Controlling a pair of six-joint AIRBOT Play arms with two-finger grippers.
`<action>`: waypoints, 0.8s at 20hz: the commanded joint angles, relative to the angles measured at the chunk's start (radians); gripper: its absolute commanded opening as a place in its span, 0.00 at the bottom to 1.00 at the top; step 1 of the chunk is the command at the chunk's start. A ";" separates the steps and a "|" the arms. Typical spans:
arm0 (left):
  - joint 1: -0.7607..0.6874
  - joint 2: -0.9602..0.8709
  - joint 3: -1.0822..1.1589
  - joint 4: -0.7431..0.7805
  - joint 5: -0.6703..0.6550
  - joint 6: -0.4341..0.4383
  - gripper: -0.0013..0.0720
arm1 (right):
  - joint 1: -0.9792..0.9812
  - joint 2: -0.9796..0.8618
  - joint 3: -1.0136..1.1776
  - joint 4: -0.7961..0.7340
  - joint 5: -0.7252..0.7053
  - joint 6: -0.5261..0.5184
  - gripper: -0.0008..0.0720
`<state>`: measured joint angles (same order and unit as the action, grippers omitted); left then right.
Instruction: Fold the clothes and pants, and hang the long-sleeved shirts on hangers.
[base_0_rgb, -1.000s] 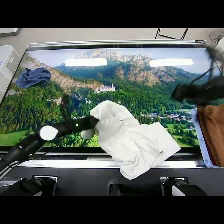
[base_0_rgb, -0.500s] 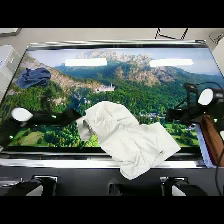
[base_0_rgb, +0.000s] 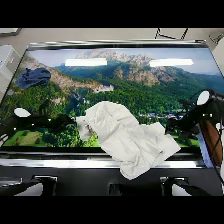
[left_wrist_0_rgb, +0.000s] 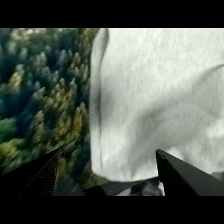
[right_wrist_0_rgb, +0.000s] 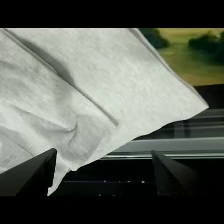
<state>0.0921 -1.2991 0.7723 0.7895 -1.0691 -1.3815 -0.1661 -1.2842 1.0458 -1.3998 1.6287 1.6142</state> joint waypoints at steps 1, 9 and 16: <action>-0.067 -0.073 -0.008 -0.094 0.124 0.051 0.99 | -0.030 0.023 -0.104 0.058 0.026 -0.003 0.98; -0.139 -0.121 -0.008 -0.117 0.285 0.058 0.81 | -0.030 0.066 -0.327 0.153 -0.117 -0.011 0.98; -0.193 -0.119 -0.008 -0.121 0.353 0.029 0.07 | -0.030 0.065 -0.434 0.330 -0.299 -0.025 0.91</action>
<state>-0.0872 -1.4193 0.7635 0.6765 -0.7467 -1.3437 -0.1951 -1.2198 0.6498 -1.1515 1.4086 1.5951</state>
